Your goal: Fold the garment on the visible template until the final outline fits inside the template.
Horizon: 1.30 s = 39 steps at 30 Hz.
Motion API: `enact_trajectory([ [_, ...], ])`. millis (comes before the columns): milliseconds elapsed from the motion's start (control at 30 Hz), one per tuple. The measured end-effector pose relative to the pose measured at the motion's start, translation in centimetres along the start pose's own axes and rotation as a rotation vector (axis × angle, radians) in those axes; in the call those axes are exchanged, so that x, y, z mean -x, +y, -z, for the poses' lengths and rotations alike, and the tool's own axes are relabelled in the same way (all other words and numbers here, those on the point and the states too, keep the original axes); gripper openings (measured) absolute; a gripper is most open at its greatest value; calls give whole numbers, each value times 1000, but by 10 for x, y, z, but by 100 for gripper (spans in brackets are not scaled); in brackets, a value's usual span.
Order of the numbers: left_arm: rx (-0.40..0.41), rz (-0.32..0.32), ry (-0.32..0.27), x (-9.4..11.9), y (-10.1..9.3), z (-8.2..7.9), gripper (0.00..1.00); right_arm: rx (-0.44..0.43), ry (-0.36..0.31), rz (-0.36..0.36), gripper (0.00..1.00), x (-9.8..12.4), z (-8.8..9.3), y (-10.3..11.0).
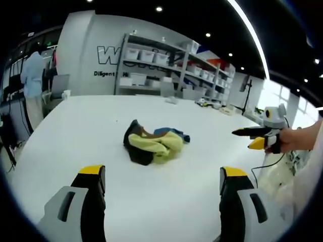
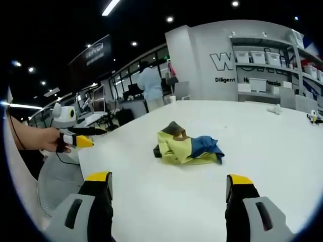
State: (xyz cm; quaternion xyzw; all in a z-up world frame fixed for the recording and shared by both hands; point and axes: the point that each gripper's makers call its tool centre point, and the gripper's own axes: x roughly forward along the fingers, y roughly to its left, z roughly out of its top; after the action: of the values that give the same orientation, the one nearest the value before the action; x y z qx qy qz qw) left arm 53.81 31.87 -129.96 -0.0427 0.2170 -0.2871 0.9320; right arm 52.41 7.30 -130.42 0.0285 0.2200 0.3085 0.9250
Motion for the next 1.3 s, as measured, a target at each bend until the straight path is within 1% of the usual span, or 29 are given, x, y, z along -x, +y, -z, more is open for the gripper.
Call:
enact_trajectory([
  [467,5,0,5,2,1,5,90,-11,21,-1,89,-2,6,0],
  [800,8,-1,9,2,3,6,89,-20,27,-3,86,-2,6,-1],
  [1300,2,10,23,-2,4,7,88,-26,43,-6,83,-4,5,-5],
])
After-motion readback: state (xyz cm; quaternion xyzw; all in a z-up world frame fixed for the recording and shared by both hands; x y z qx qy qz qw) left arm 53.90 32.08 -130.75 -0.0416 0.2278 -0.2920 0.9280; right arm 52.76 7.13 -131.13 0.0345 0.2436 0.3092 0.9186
